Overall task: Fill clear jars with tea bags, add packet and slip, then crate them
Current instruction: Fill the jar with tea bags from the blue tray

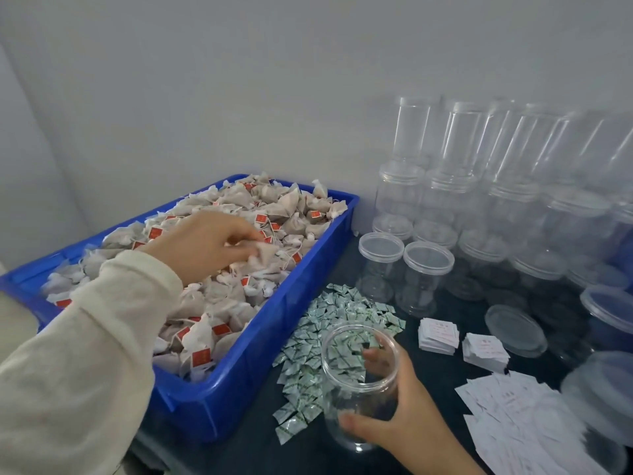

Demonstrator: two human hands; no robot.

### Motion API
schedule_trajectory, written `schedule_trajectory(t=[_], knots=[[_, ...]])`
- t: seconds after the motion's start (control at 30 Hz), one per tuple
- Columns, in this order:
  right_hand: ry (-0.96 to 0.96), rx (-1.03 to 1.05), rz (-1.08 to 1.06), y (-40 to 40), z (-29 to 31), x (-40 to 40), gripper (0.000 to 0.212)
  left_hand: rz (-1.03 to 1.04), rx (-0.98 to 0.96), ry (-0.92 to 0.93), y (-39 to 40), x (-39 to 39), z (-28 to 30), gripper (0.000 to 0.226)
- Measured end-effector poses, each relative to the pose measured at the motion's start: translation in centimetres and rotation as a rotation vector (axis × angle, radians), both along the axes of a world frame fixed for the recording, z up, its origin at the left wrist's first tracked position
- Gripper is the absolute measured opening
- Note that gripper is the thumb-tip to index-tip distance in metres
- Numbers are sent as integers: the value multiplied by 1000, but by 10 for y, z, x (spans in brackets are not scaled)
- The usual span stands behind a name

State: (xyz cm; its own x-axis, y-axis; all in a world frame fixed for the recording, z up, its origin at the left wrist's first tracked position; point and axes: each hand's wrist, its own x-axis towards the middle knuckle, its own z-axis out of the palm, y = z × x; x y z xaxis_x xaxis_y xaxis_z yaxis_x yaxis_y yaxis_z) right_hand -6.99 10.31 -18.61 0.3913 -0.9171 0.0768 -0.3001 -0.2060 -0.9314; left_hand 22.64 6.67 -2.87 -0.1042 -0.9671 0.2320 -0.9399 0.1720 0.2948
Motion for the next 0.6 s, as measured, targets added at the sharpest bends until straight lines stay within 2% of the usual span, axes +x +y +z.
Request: schedule_trajectory(t=[0.1,0.17,0.23,0.4,0.53,0.6], knots=[[8,-2,-5,0,1,2,105,-142,-51,352,19,-38,11,21],[-5,-6,-13,0,4,3,104,-252,11,615,31,-64,10,24],[-38,-13,-13,0,6,3,99,-320,91,739,39,-84,2,20],[-101,-36,-2,2,10,3,92,-340,126,575,42,-114,-28,13],[-131,-11,2,3,10,1,104,-367,82,222,39,-126,-44,8],[-139,-17,6,3,11,0,100,-369,84,55,37,-131,-46,7]])
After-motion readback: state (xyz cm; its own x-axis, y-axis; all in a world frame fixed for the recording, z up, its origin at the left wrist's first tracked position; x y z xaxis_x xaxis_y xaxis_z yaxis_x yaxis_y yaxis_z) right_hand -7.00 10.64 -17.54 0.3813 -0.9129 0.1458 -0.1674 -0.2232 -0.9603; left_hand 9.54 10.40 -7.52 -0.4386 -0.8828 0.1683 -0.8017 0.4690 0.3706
